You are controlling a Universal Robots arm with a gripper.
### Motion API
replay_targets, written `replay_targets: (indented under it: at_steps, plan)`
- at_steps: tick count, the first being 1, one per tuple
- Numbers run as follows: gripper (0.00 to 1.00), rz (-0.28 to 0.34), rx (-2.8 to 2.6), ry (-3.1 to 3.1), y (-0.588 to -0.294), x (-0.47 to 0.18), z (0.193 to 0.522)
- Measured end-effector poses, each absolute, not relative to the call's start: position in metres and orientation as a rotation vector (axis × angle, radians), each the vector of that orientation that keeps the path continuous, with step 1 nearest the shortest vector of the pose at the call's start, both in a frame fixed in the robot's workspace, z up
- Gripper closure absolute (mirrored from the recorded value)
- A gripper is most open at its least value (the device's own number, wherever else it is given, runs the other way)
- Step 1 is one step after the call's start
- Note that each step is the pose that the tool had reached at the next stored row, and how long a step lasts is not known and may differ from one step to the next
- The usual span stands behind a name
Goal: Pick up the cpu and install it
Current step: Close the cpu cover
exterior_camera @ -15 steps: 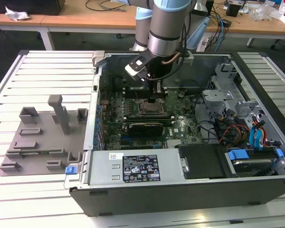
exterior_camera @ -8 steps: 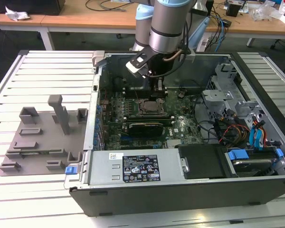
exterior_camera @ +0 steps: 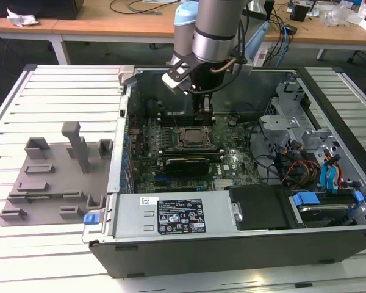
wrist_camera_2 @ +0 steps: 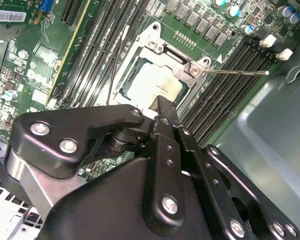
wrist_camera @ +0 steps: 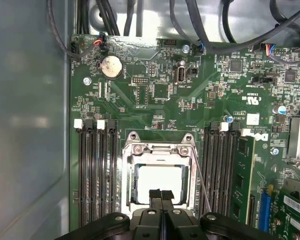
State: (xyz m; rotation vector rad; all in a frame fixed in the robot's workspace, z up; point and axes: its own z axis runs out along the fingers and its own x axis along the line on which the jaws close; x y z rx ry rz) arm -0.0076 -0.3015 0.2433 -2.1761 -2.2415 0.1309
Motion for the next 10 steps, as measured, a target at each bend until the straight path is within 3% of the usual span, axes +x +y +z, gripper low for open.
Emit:
replay_targets:
  at_steps: [10]
  plan:
    - [0.89, 0.131, -2.176, -2.242, -0.3126, -0.0076, 0.2517]
